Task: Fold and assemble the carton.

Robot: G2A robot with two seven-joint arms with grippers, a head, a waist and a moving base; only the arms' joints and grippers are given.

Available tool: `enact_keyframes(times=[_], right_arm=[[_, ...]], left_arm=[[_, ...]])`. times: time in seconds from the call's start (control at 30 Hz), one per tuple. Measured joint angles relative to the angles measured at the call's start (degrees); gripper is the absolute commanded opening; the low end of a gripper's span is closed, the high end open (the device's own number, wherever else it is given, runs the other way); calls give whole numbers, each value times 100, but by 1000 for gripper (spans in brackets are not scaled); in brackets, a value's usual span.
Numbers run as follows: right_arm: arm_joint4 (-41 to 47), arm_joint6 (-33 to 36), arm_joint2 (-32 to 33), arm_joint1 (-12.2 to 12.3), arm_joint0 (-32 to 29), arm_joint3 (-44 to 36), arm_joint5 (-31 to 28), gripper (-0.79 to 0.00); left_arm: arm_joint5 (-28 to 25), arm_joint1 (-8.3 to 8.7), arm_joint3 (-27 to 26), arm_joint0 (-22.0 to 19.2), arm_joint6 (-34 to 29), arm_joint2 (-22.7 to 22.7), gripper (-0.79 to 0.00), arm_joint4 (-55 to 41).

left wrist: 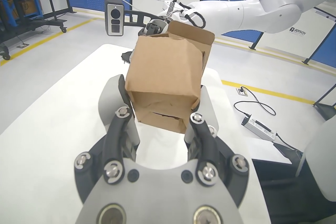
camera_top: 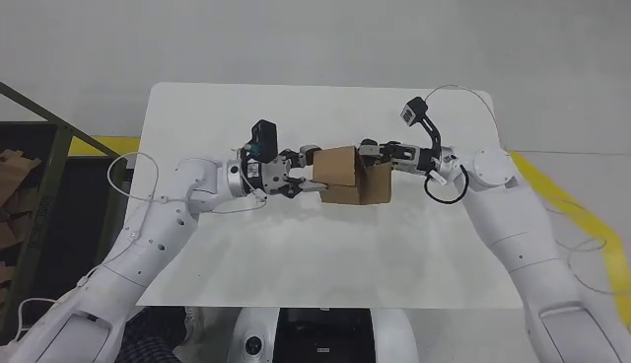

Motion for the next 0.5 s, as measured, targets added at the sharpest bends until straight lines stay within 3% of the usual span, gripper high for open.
enact_keyframes(times=[0.37,0.5], right_arm=[[-723,-1060,483,154,-199,152,304,-785],[-610,-768,499,182,-341,220,589,-785]], left_arm=[[-27,-40,32,34,386,-96,-523,305],[-8,-50,41,34,446,-148,-523,322]])
